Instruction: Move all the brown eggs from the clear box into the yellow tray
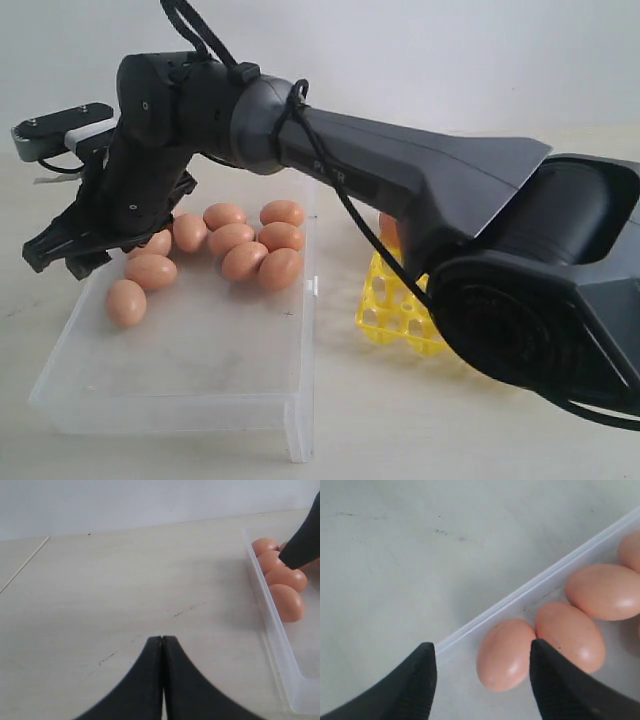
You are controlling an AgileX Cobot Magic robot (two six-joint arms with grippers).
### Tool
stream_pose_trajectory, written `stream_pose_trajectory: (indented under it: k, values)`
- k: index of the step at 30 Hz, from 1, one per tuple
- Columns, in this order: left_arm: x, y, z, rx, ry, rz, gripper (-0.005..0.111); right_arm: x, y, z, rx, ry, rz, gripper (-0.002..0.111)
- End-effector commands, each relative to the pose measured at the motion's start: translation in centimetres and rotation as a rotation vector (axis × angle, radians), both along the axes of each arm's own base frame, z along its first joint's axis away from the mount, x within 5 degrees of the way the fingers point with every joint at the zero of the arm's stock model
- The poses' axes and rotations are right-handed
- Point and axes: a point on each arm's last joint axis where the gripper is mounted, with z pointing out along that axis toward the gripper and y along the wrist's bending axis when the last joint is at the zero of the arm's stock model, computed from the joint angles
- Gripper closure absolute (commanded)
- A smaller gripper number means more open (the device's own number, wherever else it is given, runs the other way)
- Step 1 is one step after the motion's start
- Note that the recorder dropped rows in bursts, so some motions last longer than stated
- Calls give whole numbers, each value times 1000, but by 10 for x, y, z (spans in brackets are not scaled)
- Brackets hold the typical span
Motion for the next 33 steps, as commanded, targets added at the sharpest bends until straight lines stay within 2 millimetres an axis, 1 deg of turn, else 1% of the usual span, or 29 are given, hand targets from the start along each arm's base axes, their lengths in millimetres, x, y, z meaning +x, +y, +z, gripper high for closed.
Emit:
stream_pose_trajectory:
  k: [1,4,9,16,25,33]
  values:
    - [0,-1,2,-8,-11,-6,107,3,3,-12,2,4,-37,54]
    - [0,-1,2,-8,-11,-6,107,2,2,-23,-25,53,-67,54]
    - [0,-1,2,-8,-11,-6,107,4,1,-24,-26,61,-103,54]
    - [0,-1,2,-8,-11,-6,107,5,3,-42,-35,92,-125,54]
    - [0,-1,2,-8,-11,-6,107,7,6,-56,-19,116,-158,54]
    - [0,-1,2,-8,-11,-6,107,10,8,-77,-21,114,-177,54]
